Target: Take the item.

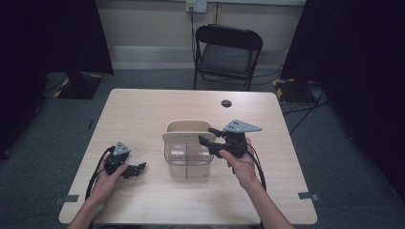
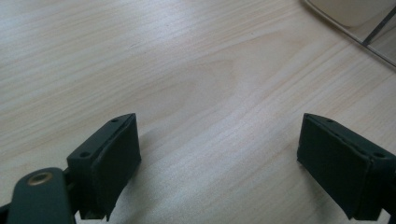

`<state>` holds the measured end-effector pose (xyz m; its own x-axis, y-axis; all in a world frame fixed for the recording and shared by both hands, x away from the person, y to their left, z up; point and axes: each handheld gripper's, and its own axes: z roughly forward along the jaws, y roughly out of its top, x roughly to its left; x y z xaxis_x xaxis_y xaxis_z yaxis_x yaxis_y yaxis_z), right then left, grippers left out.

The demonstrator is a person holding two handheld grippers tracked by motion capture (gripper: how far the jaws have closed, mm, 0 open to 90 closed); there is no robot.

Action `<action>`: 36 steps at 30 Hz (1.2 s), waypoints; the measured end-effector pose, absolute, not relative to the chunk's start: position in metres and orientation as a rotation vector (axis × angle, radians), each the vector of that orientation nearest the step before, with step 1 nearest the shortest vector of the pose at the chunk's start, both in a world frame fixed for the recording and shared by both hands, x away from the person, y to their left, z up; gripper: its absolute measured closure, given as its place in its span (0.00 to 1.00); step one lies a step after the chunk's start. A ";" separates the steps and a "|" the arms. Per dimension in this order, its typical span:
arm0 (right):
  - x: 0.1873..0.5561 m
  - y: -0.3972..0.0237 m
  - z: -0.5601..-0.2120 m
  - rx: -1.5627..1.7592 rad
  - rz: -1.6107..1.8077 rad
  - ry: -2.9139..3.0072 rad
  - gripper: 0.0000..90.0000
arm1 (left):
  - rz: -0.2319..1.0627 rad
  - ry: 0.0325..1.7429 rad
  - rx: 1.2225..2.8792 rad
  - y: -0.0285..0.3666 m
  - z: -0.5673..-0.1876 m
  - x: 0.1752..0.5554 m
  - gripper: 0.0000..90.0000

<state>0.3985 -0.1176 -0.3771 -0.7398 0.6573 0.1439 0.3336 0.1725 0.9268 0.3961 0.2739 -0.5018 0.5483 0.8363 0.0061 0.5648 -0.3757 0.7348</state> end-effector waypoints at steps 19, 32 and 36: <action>0.399 -0.118 -0.378 0.947 1.602 2.160 0.52 | 0.499 1.124 2.087 0.274 -0.502 0.396 0.14; 0.399 -0.118 -0.378 0.940 1.597 2.160 0.52 | 0.499 1.124 2.087 0.274 -0.502 0.396 0.14; 0.399 -0.118 -0.378 0.939 1.595 2.159 0.52 | 0.502 1.124 2.088 0.274 -0.502 0.396 0.14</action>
